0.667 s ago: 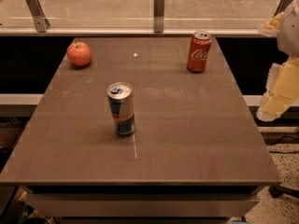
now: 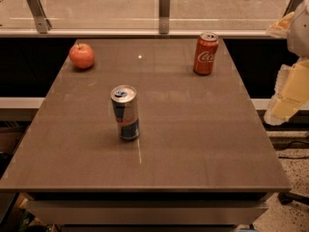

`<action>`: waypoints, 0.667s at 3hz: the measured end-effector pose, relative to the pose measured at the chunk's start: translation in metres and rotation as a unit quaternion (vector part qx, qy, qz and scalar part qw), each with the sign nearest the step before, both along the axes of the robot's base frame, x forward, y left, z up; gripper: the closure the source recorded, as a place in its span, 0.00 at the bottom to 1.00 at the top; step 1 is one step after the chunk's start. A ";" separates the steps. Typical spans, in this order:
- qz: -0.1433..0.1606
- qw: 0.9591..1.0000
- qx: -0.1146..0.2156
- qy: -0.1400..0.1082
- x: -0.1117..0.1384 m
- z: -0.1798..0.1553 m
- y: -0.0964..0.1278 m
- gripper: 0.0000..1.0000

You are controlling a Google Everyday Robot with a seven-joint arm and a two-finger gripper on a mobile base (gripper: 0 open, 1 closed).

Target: Move redbull can near apple

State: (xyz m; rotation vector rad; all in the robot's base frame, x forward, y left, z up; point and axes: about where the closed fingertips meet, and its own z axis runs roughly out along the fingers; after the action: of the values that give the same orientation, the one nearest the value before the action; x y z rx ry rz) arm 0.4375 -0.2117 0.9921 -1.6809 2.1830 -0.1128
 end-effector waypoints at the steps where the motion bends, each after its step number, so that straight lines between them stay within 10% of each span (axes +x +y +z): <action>1: 0.000 0.999 0.040 0.003 -0.003 -0.003 0.000 0.00; 2: 0.007 0.996 0.087 0.004 -0.009 -0.009 0.007 0.00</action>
Offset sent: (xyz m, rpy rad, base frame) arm -0.0174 0.0124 -0.0191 0.3076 0.0219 0.0356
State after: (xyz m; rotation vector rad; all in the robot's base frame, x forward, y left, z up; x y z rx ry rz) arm 0.4281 -0.2052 0.9832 -1.6024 2.1185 0.0854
